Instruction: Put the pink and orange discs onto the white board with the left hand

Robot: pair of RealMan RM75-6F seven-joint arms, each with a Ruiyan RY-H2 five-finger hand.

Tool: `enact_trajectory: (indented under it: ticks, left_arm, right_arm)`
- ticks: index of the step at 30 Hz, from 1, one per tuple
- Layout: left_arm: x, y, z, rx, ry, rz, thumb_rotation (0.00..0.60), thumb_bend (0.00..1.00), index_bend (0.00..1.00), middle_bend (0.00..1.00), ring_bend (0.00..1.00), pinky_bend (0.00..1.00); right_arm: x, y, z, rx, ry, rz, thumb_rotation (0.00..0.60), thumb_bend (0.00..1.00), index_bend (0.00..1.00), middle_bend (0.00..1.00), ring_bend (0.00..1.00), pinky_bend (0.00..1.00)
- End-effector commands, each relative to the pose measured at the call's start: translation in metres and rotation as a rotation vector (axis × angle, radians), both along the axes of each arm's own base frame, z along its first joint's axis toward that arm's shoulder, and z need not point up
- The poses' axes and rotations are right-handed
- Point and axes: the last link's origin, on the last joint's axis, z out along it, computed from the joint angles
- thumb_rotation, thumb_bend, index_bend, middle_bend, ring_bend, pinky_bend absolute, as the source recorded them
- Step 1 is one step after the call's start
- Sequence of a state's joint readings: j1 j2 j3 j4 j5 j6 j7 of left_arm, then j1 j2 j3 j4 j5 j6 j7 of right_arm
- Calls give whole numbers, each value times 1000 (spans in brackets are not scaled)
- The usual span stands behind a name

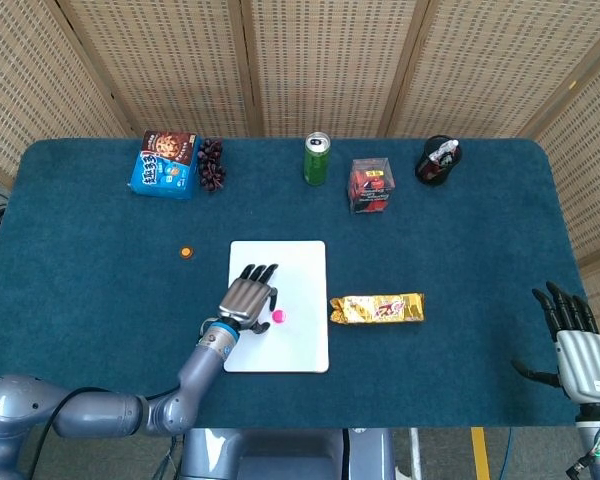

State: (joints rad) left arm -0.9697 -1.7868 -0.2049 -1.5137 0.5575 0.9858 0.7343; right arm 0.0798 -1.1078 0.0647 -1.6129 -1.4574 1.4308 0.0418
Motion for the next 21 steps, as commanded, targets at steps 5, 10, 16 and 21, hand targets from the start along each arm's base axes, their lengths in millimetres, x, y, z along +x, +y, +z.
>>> enact_trajectory:
  ticks: [5,10,16,21]
  left_arm:
    - [-8,20,26,89,0,-19,600,280,423,0,0,0]
    - [-29,48,49,163,33,18,600,290,426,0,0,0]
    - [-71,85,69,220,84,103,600,294,427,0,0,0]
    - [-93,102,70,223,106,143,600,296,427,0,0,0]
  right_arm:
    - [-1,0,0,1,-2,-5,600,2,0,0,0,0]
    - [-1,0,0,2,0,-11,600,2,0,0,0,0]
    - [-1,-1,-1,7,9,-19,600,2,0,0,0,0]
    - [-1,-2,-1,12,14,-25,600,2,0,0,0,0]
